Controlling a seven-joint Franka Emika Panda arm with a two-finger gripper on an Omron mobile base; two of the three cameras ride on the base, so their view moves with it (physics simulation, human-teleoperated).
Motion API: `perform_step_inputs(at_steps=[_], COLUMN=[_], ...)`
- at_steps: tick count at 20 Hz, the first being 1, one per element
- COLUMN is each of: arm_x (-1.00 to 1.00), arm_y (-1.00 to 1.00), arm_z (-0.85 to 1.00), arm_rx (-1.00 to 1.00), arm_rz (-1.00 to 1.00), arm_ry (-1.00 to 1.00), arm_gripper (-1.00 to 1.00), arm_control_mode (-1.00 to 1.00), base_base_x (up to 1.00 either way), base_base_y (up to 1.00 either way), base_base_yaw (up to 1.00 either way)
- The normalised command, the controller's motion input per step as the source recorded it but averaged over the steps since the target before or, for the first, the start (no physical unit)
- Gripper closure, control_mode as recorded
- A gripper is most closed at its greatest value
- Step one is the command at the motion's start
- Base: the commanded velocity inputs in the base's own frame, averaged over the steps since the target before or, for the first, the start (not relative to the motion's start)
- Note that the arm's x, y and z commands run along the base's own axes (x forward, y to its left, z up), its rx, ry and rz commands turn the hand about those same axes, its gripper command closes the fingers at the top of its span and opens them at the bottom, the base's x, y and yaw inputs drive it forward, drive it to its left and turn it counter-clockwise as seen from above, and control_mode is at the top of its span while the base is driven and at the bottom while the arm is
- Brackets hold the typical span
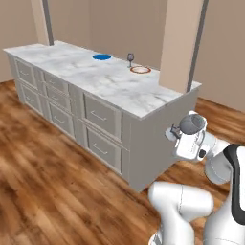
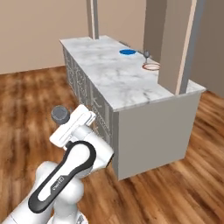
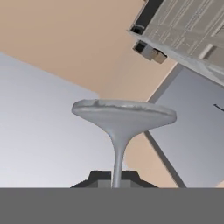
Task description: Retrieve the wine glasses from the counter and place one next to each plate.
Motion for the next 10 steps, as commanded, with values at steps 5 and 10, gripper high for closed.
perform_step_inputs(at_steps=[5,10], arm_x=[0.0,0.0], arm_y=[0.0,0.0], arm_z=[0.0,0.0], arm_rx=[0.0,0.0], arm_rz=[0.0,0.0], arm_ry=[0.0,0.0], arm_gripper=[1.0,1.0], arm_control_mode=[1.0,1.0], base_base_x=[0.99,0.96], base_base_y=[-1.0,-1.0], base_base_yaw=[0.0,0.0])
